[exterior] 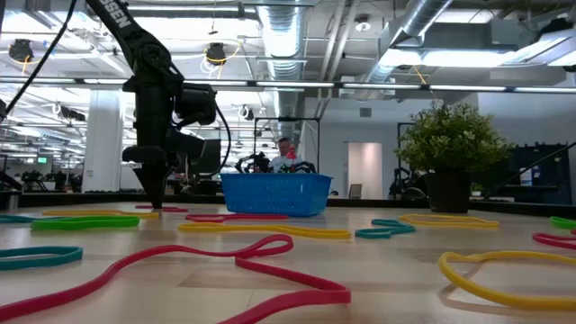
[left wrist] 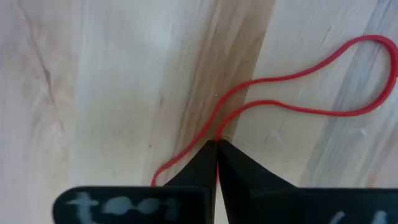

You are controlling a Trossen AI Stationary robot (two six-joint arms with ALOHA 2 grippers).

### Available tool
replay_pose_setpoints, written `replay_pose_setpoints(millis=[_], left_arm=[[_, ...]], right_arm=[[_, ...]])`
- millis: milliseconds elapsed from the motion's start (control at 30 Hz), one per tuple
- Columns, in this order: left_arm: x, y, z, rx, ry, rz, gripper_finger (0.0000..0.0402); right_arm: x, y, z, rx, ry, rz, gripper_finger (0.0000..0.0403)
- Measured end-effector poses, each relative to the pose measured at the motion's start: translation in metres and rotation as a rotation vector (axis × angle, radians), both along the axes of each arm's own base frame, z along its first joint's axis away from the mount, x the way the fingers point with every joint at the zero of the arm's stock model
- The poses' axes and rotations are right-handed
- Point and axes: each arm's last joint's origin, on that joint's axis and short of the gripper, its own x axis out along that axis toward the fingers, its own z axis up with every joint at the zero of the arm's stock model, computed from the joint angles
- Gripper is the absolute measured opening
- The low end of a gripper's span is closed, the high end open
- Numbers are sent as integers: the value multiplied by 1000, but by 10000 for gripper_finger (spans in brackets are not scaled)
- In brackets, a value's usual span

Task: Pick and place items into bin
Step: Put the red rubber band into the blue bin

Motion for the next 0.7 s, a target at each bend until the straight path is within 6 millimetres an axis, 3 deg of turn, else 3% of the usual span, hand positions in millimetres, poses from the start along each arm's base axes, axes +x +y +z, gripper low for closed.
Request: replay_pose_setpoints(millis=[367,700], left_arm=[[-4,-13,40,94,-100,-27,0],[-5,-34,92,239,-407,-62,0]], right_arm=[[0,0,0,0,0,0,0],[0,0,0,0,0,0,0]])
